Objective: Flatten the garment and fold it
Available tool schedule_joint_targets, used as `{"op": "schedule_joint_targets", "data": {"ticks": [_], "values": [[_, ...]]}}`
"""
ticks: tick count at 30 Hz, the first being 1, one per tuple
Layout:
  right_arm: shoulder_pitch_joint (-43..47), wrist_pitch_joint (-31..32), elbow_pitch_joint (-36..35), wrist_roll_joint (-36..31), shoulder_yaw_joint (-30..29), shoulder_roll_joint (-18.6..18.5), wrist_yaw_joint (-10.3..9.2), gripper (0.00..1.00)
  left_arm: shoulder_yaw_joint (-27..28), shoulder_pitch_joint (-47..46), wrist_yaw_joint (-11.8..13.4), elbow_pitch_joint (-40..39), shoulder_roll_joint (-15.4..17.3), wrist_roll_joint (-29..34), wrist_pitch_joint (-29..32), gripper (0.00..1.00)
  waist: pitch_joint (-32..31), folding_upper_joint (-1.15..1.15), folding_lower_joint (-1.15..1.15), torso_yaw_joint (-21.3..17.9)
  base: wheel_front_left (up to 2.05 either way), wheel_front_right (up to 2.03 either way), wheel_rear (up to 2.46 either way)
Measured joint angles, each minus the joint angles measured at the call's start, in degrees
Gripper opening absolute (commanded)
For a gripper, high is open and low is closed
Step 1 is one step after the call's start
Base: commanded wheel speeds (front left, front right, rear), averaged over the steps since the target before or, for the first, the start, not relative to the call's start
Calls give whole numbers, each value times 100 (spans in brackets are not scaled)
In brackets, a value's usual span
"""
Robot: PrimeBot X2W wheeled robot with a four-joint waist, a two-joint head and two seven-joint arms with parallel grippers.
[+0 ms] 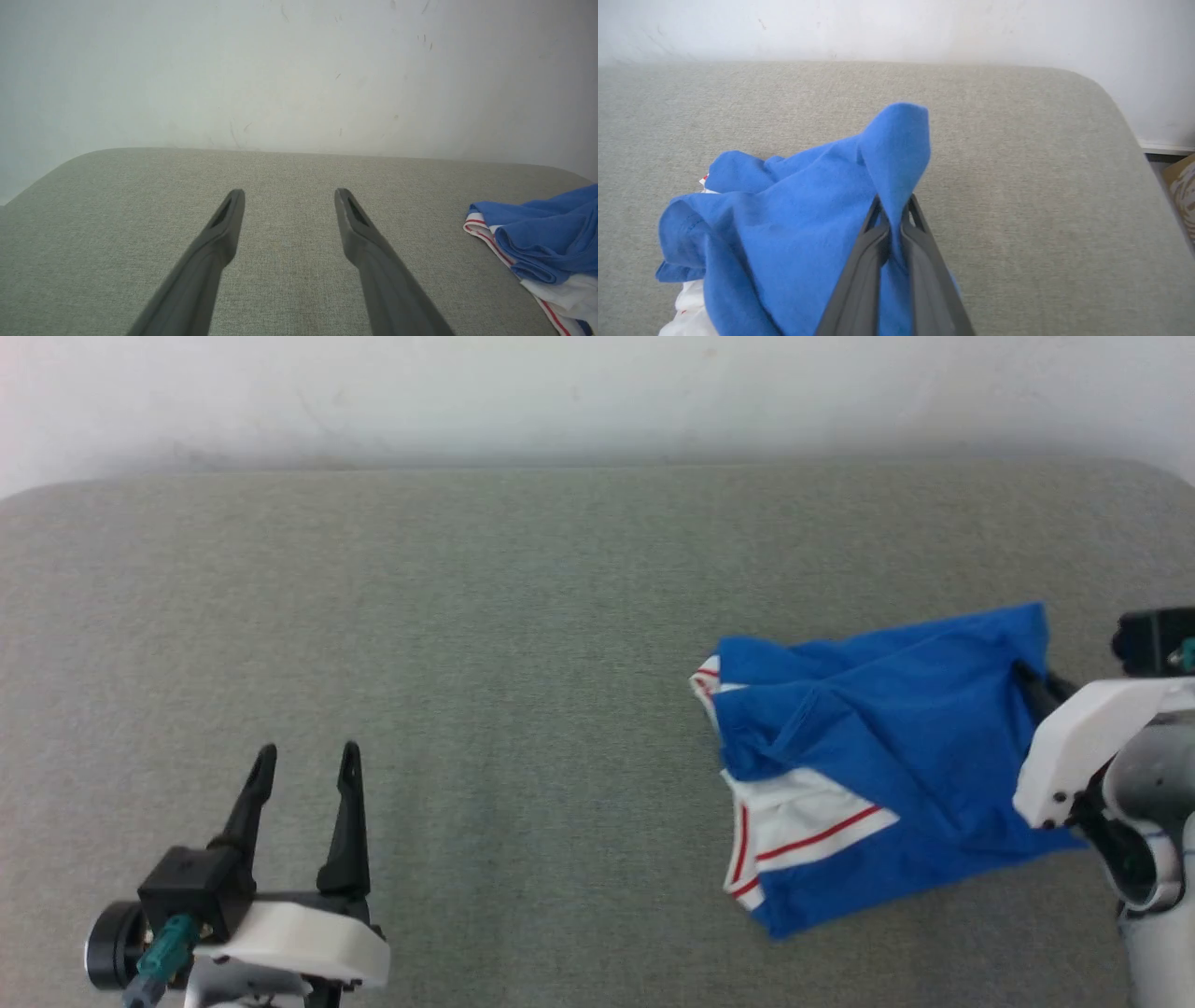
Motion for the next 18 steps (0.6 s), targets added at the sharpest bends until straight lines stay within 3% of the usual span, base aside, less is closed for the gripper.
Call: {"op": "schedule_joint_targets", "data": {"ticks": [8, 18], "values": [[-586, 101, 59, -20, 40, -620, 0, 0, 31, -499, 43, -257, 192, 304, 40, 100, 284, 0, 0, -420, 0, 0, 0], [-1397, -129, 446, -26, -73, -1213, 1, 0, 43, -1297, 55, -630, 349, 946, -211, 100, 1079, 0, 1, -729, 0, 0, 0]]}}
